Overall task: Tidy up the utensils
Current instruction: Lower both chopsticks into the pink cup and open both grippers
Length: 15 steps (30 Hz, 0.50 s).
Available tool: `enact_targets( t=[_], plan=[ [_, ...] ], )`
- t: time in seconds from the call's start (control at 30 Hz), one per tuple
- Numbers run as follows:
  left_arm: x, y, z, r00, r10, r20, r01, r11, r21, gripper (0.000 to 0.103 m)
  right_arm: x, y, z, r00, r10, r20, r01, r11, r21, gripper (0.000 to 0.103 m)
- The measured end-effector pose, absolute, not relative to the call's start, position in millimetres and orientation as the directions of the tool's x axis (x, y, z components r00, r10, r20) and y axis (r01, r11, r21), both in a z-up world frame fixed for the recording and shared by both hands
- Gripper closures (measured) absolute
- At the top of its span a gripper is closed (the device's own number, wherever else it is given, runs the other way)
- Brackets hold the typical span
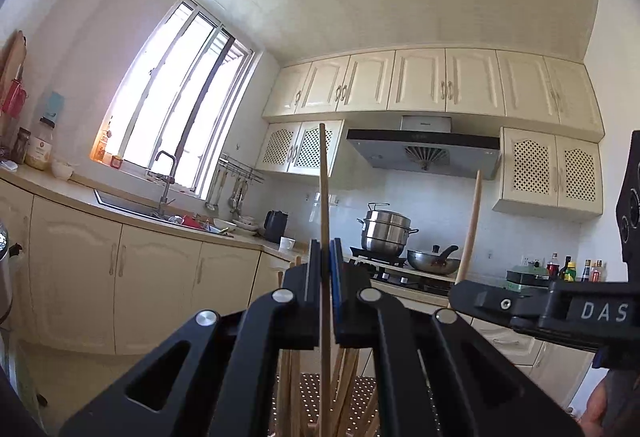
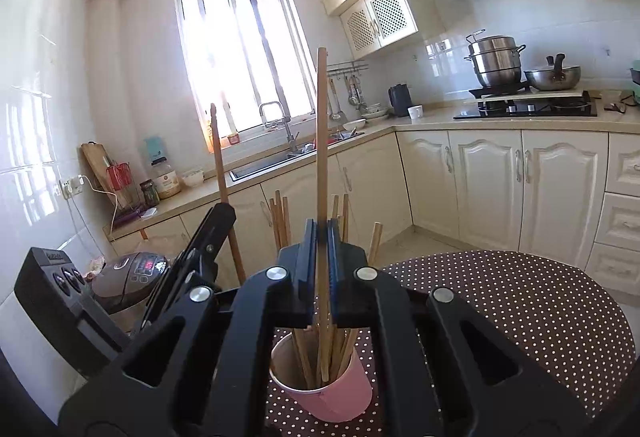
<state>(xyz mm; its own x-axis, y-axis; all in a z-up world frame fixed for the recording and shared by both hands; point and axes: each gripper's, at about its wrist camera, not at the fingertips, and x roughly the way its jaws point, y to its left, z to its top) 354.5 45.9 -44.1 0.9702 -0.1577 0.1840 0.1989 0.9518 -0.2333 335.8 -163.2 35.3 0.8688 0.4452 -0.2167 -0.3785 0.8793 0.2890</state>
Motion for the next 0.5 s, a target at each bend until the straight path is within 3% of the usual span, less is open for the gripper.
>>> enact_targets(
  t=[0.5],
  plan=[
    [362, 42, -73, 0.983, -0.177, 0.053, 0.184, 0.964, -0.190, 0.098, 341, -160, 21, 0.848, 0.469, -0.246, -0.397, 0.870, 0.292, 0.097]
  ],
)
